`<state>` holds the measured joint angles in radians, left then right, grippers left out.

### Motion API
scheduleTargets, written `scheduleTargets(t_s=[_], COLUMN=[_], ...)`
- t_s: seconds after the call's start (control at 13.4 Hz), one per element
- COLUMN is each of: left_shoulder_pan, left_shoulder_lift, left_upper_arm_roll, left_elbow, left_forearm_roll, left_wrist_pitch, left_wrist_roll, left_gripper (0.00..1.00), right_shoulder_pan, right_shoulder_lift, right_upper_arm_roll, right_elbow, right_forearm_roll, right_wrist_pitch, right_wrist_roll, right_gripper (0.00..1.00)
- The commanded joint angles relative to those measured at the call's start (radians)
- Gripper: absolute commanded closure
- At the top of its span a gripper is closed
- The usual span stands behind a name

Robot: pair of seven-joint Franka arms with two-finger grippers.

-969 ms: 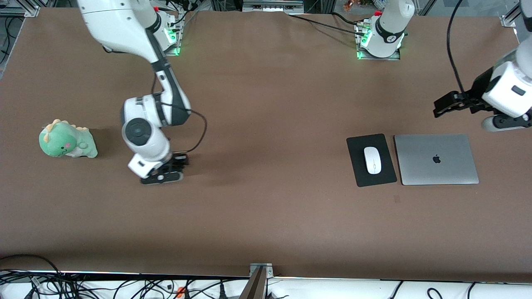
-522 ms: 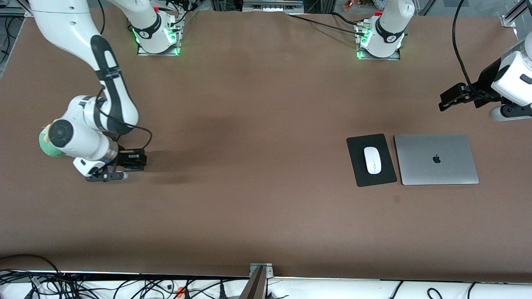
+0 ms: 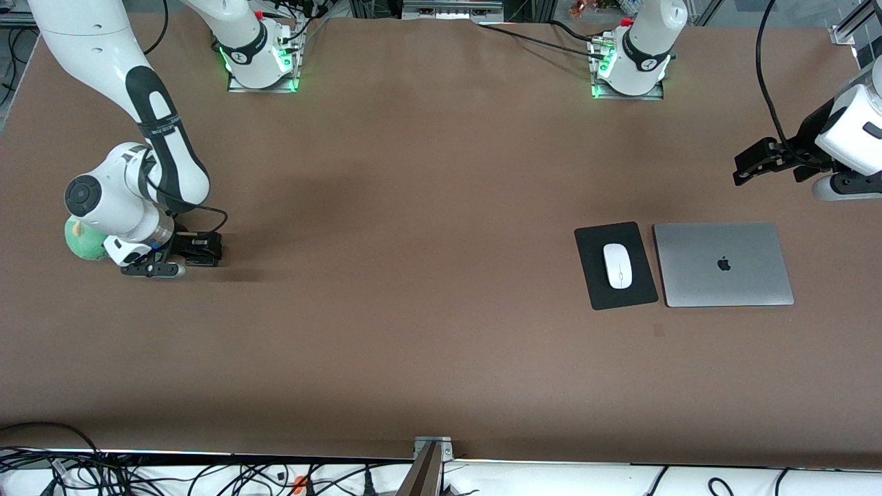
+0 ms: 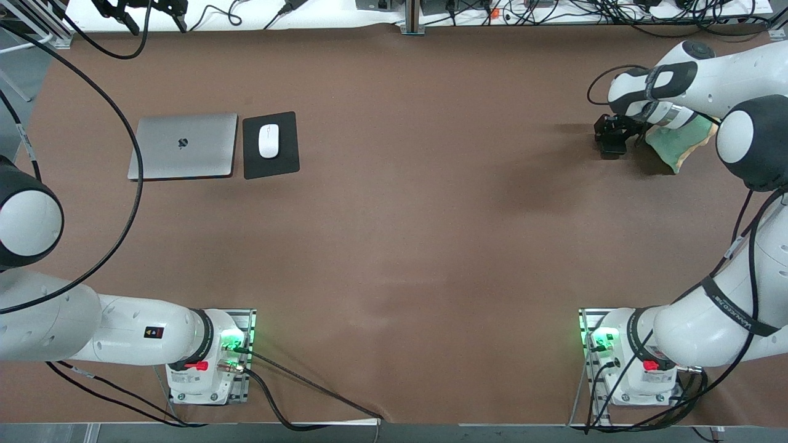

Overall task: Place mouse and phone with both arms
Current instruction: 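Carry the black phone with the right gripper beside the green plush toy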

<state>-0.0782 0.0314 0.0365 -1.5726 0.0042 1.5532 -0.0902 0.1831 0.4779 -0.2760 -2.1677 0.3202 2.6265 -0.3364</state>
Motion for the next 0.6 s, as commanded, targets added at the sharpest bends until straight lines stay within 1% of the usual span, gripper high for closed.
scheduleTargets(t_s=[0.0,0.07,0.15,0.45,0.52], left_shoulder_pan=[0.0,-0.002,0.0,0.0,0.0], left_shoulder_lift=[-0.021,-0.018,-0.018,-0.018,-0.015], left_upper_arm_roll=[0.002,0.002,0.002,0.003,0.003], left_elbow=[-0.018,-0.014,-0.006,0.019,0.019], left_forearm_roll=[0.02,0.02,0.02,0.017,0.017], left_wrist_pitch=[0.007,0.007,0.005,0.002,0.002], left_wrist_roll=[0.063,0.061,0.061,0.063,0.063], left_gripper=[0.0,0.0,0.0,0.0,0.0], right_shoulder_pan=[-0.013,-0.013,-0.013,-0.011,-0.011], right_shoulder_lift=[-0.03,-0.03,-0.03,-0.047,-0.053], right_upper_arm_roll=[0.015,0.014,0.015,0.017,0.018], right_elbow=[-0.043,-0.041,-0.04,-0.018,0.0], right_forearm_roll=[0.026,0.026,0.026,0.025,0.025], right_wrist_pitch=[0.033,0.032,0.032,0.018,-0.011], right_wrist_roll=[-0.075,-0.075,-0.075,-0.072,-0.07], right_gripper=[0.51,0.13,0.0,0.0,0.0])
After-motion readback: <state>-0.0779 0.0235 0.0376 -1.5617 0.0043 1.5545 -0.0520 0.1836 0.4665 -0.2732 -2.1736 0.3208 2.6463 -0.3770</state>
